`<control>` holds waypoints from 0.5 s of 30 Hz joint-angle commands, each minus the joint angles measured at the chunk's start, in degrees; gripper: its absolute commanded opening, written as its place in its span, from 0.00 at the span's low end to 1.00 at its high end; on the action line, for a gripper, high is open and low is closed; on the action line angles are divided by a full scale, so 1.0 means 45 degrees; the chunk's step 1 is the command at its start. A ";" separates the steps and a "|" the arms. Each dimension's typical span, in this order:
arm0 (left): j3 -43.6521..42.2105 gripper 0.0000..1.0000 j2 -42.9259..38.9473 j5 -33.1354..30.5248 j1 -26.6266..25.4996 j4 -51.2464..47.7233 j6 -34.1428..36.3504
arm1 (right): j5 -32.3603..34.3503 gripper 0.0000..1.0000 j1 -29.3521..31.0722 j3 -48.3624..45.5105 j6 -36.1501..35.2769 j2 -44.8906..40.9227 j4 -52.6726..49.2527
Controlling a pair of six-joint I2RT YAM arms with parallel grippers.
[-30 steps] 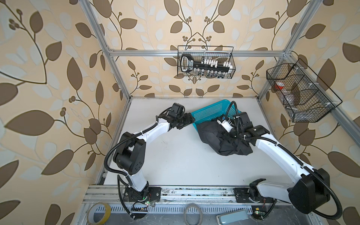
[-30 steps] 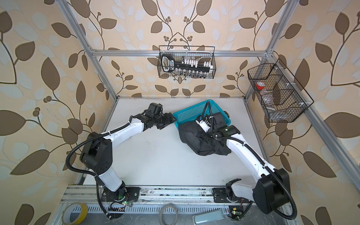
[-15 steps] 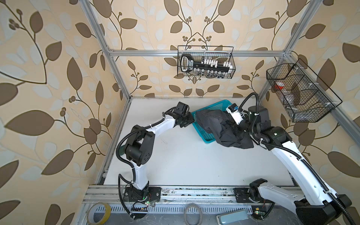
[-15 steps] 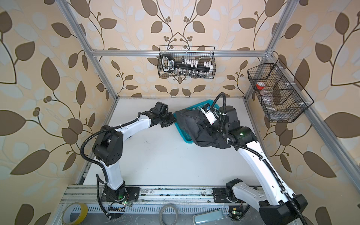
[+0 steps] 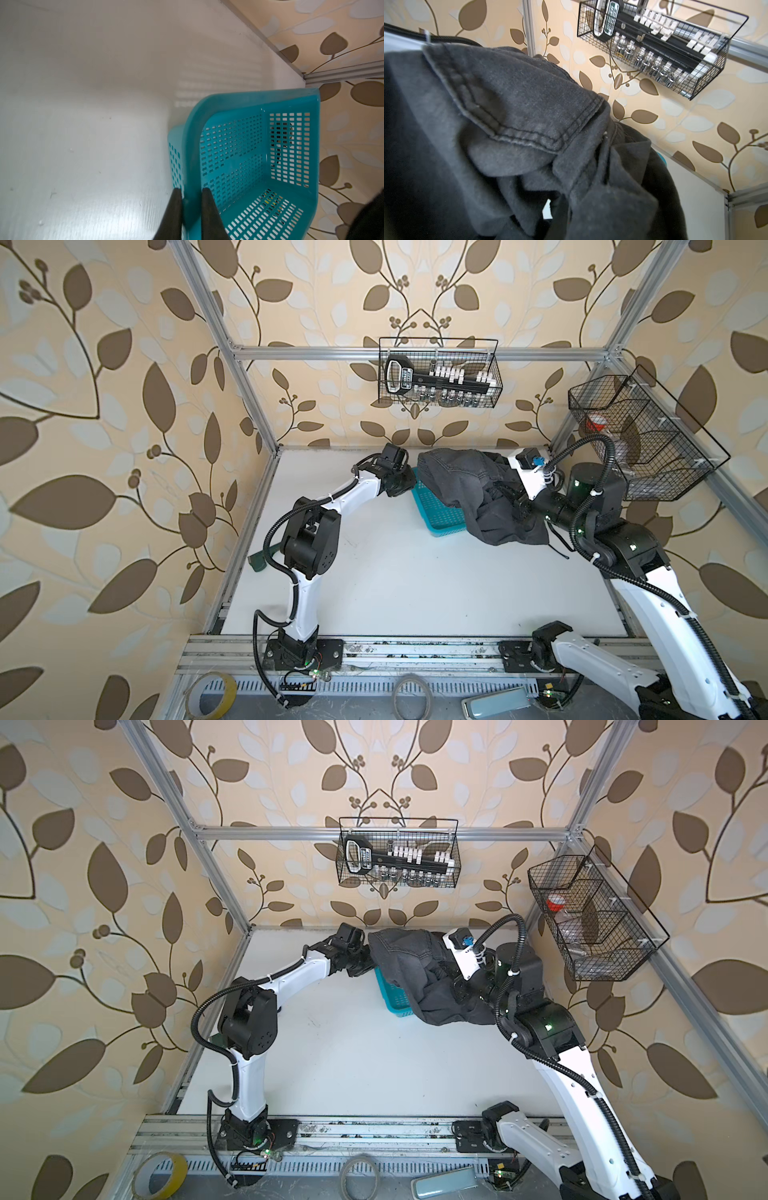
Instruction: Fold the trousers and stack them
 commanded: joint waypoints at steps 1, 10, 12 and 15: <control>0.1283 0.12 0.0814 -0.0327 0.0494 -0.0934 0.1170 | -0.1140 0.00 -0.0029 0.0399 0.0624 -0.0465 0.1450; 0.4882 0.11 0.2953 0.0028 0.1726 -0.1692 0.1987 | -0.1428 0.00 -0.0024 -0.1183 0.0960 -0.1430 0.0653; 0.5499 0.11 0.3369 0.0285 0.1846 -0.1568 0.2030 | -0.1579 0.00 0.0011 -0.1733 0.1053 -0.1641 0.0568; 0.6458 0.11 0.4003 0.0453 0.1915 -0.1563 0.2080 | -0.1834 0.00 0.0225 -0.2510 0.1082 -0.1849 0.0385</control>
